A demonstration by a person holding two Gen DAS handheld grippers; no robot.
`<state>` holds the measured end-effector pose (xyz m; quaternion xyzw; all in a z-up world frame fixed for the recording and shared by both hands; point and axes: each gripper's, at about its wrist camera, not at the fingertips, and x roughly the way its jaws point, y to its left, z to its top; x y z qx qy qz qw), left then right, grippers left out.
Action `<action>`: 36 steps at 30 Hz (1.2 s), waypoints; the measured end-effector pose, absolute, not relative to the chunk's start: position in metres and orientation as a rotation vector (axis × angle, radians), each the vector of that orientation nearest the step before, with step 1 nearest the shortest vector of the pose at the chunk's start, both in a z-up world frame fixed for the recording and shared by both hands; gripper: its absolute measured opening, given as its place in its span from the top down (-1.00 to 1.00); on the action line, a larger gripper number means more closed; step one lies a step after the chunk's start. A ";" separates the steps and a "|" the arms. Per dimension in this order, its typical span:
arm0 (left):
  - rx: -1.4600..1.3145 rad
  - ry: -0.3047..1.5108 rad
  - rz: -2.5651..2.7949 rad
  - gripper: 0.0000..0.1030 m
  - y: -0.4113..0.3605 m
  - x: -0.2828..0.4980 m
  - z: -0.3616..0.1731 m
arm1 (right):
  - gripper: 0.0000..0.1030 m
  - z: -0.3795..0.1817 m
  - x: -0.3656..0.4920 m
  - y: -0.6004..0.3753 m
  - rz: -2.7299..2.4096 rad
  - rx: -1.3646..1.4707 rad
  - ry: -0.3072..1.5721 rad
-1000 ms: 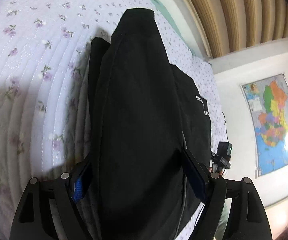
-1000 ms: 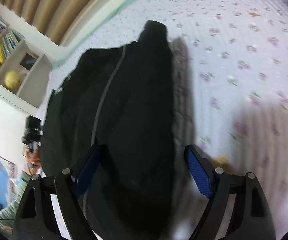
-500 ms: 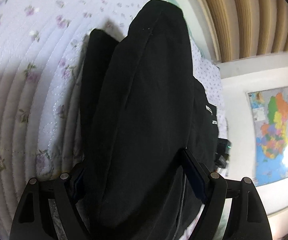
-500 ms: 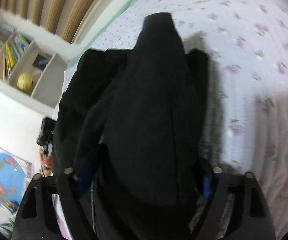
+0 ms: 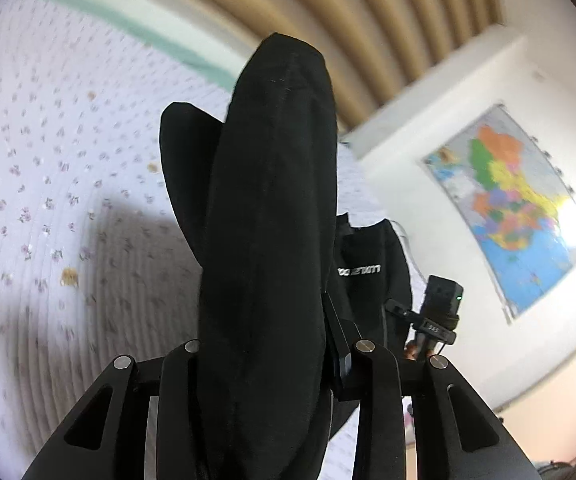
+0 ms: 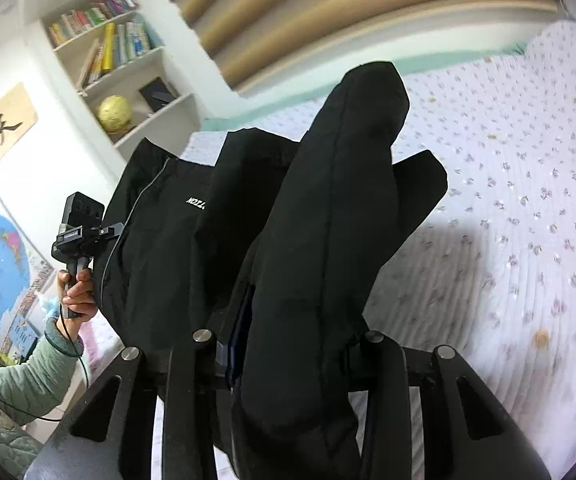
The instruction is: Fold large clothes
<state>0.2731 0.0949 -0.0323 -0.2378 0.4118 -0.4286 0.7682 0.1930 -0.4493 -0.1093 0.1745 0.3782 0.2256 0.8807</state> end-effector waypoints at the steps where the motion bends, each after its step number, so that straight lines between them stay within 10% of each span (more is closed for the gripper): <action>1: -0.512 0.881 -0.941 0.30 0.101 0.260 -0.024 | 0.21 -0.113 0.192 -0.449 0.465 0.352 0.790; 7: -0.539 0.859 -0.969 0.30 0.133 0.190 -0.010 | 0.21 -0.102 0.149 -0.437 0.436 0.311 0.827; 20: -0.816 1.118 -0.765 0.12 0.201 0.181 -0.173 | 0.09 -0.188 0.126 -0.496 0.112 0.521 1.051; 36: -0.008 0.859 -0.412 -0.10 0.083 0.130 -0.035 | -0.30 -0.154 0.138 -0.351 0.031 0.203 1.059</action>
